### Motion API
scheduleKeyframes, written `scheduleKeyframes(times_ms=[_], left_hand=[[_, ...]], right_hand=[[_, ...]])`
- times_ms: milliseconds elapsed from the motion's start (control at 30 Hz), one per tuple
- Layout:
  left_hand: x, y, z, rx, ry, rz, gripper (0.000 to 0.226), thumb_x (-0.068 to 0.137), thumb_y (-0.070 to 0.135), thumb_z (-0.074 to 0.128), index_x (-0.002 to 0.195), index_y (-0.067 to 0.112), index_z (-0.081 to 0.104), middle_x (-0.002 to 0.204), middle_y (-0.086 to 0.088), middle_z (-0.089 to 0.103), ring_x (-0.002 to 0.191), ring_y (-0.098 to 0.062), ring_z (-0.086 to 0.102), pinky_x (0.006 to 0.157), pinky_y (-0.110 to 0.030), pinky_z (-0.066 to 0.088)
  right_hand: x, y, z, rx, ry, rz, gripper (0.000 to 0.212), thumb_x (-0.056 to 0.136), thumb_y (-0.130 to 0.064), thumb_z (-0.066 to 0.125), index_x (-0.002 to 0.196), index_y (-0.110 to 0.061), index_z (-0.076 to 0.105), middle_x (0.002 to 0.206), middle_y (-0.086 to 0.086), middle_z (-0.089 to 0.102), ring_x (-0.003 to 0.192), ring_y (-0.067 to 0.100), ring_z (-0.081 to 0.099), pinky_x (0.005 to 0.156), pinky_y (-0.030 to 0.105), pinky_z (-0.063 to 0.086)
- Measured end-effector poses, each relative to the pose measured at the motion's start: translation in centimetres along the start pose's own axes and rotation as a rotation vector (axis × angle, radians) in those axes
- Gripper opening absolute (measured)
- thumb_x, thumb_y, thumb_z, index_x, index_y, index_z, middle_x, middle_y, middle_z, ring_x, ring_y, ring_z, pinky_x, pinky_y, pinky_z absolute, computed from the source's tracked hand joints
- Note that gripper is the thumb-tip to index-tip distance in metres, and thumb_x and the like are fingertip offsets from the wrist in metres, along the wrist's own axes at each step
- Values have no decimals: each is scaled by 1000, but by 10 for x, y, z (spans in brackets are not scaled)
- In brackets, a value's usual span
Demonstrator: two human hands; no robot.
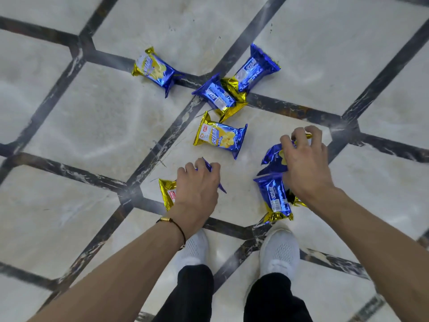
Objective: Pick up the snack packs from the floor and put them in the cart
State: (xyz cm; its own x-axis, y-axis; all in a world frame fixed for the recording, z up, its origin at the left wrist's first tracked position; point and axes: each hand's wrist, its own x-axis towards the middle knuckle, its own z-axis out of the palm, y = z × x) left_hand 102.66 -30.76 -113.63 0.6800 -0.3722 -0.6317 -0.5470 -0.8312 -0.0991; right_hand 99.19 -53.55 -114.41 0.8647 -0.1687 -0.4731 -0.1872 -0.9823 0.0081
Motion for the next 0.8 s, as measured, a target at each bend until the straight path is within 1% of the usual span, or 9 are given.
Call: scheduleKeyframes(times_ms=[67,167,233,300,400,533,600,700,800], left_hand=[[-20,3,-31,-35,-24,-6,49,88,33,61,129,15,42,116,-13,51,90,-32,54,70,-37,32],[-51,4,-95,-72,0,-31,48,85,38,61,125,17,47,113,-11,53,90,-32,56,70,-36,31],[-75,3,-139,-86,11,-49,47,88,41,56,127,19,42,118,-9,50,99,-31,56,73,-37,33],[-103,3,-186,-100,21,-65,47,90,43,52,129,20,38,121,-7,49,103,-29,55,78,-37,39],[-143,1,-253,-109,53,-102,48,92,46,48,132,23,36,126,-4,47,109,-27,54,85,-37,43],[-196,-3,-346,-150,69,-143,50,90,51,47,134,29,35,128,2,47,113,-22,54,88,-34,44],[-223,-2,-398,-165,96,-125,51,90,52,47,134,30,34,126,2,47,111,-20,55,87,-33,45],[-260,-1,-468,-219,161,-87,52,90,52,48,136,30,35,126,2,47,111,-19,55,86,-32,46],[-293,3,-536,-300,258,-34,46,87,51,53,126,29,42,117,3,50,105,-20,56,78,-34,50]], right_hand=[[-19,1,-29,-15,4,-11,65,56,-10,83,114,-9,54,119,13,46,122,40,35,80,50,44],[-50,4,-87,2,21,-4,63,53,-17,87,107,-13,55,111,8,48,112,35,43,73,45,46],[-72,7,-132,26,50,0,61,53,-18,87,104,-14,56,108,7,50,107,33,46,70,43,45],[-96,12,-180,50,70,36,58,53,-16,85,102,-15,55,107,6,51,105,33,48,67,42,44],[-130,22,-251,71,105,99,60,47,-12,84,100,-15,55,105,5,54,101,33,50,63,41,42],[-179,38,-349,99,104,209,67,49,-12,79,111,-18,56,116,4,53,107,33,47,68,40,40],[-206,46,-401,119,133,232,69,48,-14,80,113,-20,56,113,3,54,105,31,47,68,40,39],[-248,53,-471,180,169,310,65,56,-18,80,116,-21,54,113,3,53,106,30,46,69,41,42],[-289,57,-532,190,235,379,67,52,-20,83,111,-21,52,104,3,54,97,31,48,64,42,44]])
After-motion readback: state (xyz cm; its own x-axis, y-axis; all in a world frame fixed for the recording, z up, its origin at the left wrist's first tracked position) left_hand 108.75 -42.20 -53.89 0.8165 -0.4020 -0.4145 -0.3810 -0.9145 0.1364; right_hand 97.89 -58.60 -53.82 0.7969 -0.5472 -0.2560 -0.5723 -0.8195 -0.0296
